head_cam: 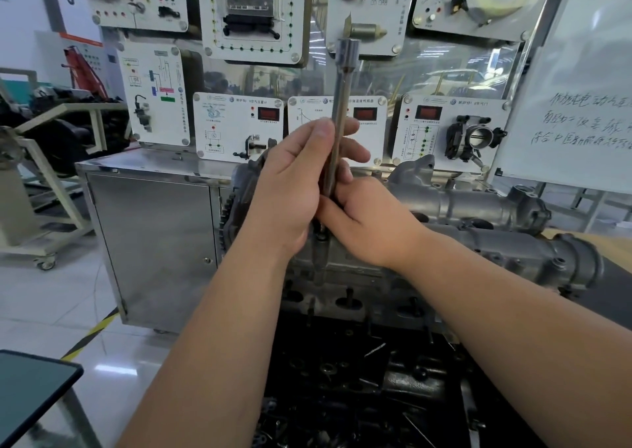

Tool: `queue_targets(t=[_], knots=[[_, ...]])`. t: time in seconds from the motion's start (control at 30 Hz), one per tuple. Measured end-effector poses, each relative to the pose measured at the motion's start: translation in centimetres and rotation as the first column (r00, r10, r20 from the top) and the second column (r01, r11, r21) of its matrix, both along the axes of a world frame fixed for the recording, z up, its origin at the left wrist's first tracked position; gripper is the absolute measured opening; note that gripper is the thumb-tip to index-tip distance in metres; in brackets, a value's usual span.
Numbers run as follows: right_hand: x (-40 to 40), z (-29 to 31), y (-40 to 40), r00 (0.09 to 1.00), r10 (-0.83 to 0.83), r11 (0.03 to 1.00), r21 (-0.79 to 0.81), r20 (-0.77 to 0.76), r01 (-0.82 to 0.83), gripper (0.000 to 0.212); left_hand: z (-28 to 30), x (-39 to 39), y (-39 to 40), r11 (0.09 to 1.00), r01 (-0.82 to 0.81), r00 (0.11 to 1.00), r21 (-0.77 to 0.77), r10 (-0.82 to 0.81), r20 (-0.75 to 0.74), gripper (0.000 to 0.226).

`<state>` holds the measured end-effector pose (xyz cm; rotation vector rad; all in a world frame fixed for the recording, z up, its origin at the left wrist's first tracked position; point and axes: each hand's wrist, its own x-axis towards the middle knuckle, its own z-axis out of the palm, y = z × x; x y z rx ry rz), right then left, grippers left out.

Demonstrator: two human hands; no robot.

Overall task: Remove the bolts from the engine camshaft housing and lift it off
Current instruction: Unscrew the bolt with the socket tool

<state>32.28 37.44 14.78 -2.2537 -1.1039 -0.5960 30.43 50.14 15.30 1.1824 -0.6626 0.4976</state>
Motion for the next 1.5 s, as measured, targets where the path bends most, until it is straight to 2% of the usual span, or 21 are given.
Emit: queue_targets(t=[0.1,0.27,0.4,0.47,0.63,0.77,0.87,1.0,1.1,1.2,1.27,1.43,1.5], knots=[[0.1,0.0,0.1,1.0,0.007,1.0,-0.011,-0.016,-0.007,0.038,0.1,0.0,0.5,0.998,0.043,0.999,0.05,-0.043,0.003,0.032],[0.1,0.0,-0.1,1.0,0.006,0.998,0.061,0.025,-0.008,0.044,0.1,-0.3,-0.5,0.996,-0.084,0.996,-0.032,0.084,-0.001,0.016],[0.1,-0.1,0.2,0.997,-0.018,0.997,0.07,0.074,0.013,0.052,0.1,-0.2,-0.6,0.989,-0.106,0.994,-0.098,0.104,-0.025,0.013],[-0.1,0.0,0.4,0.997,-0.01,0.997,0.072,0.077,0.005,0.051,0.1,-0.1,-0.6,0.992,-0.107,0.994,-0.071,0.104,-0.04,0.012],[-0.1,0.2,0.5,1.0,0.007,1.0,0.016,0.021,-0.007,0.044,0.1,-0.2,-0.1,1.0,-0.026,0.999,0.008,0.026,-0.02,0.031],[-0.1,0.2,0.4,0.999,-0.027,0.999,0.037,0.02,0.026,0.045,0.3,-0.4,-0.6,0.992,-0.114,0.993,-0.044,0.113,-0.037,0.021],[-0.1,0.1,0.1,0.998,-0.059,0.993,0.106,0.032,0.055,0.035,0.3,-0.2,-1.0,0.983,-0.132,0.99,-0.126,0.125,-0.062,0.017],[-0.6,0.0,0.3,0.987,-0.063,0.993,0.108,0.145,0.047,0.037,0.1,0.0,-1.0,0.973,-0.137,0.99,-0.184,0.13,-0.05,0.008],[-0.6,-0.1,0.4,0.987,-0.07,0.996,0.065,0.143,0.061,0.033,0.0,0.1,-0.8,0.988,-0.118,0.993,-0.099,0.116,-0.024,0.008],[-0.5,-0.1,0.3,0.993,-0.037,0.999,0.044,0.116,0.032,0.027,0.1,-0.1,0.0,0.999,-0.011,1.0,0.052,0.012,-0.019,0.03],[-0.5,-0.1,0.3,0.994,-0.027,0.999,0.05,0.106,0.022,0.028,0.2,-0.2,0.3,0.996,0.032,0.999,0.079,-0.031,-0.013,0.033],[-0.4,-0.1,0.1,0.993,-0.063,0.992,0.111,0.103,0.051,0.041,0.3,-0.3,0.0,0.995,-0.086,0.996,-0.049,0.084,-0.033,0.022],[-0.4,-0.1,0.1,0.992,-0.061,0.992,0.115,0.109,0.048,0.039,0.4,-0.4,-0.3,0.989,-0.114,0.992,-0.097,0.109,-0.058,0.013]])
